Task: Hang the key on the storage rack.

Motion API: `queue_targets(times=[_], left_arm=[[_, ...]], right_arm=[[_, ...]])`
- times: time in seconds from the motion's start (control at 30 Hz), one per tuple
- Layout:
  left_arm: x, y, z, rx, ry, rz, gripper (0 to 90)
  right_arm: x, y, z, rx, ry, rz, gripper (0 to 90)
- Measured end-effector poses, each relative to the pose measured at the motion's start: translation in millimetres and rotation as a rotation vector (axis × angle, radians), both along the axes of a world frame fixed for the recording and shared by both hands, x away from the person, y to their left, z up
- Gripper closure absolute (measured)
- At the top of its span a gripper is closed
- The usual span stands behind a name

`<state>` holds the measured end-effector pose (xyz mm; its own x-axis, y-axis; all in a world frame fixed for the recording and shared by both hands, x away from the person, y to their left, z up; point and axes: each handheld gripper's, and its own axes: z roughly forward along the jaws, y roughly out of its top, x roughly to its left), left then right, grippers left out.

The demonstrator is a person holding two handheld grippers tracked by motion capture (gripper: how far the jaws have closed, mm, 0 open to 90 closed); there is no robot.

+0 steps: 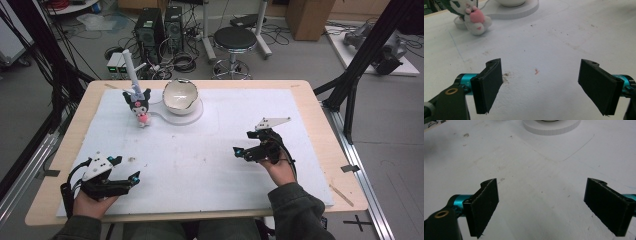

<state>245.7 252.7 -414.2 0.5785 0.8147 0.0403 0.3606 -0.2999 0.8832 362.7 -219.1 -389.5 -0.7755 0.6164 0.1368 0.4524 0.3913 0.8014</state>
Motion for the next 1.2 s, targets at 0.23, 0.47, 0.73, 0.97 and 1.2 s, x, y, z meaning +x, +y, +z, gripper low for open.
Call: queue_targets(times=[0.23,0.47,0.73,0.97,1.2], left_arm=[[-0.2,0.3,0.0,-0.002,0.003,0.001,20.0],[0.0,0.3,0.1,0.002,0.003,-0.002,20.0],[-0.1,-0.6,-0.2,-0.001,0.003,0.0,20.0],[-0.4,-1.0,-0.3,0.002,0.004,-0.007,20.0],[-1.2,-0.9,-0.5,0.005,0.006,-0.009,20.0]], right_arm=[[-4.5,-8.3,-5.1,-0.001,-0.003,-0.011,11.6],[-10.0,-17.3,-9.9,0.003,0.004,-0.03,11.6],[-15.7,-27.8,-15.1,0.006,0.004,-0.048,11.6],[-19.9,-36.5,-16.2,0.021,0.007,-0.069,11.6],[-26.2,-45.2,-19.3,0.03,-0.002,-0.088,11.6]])
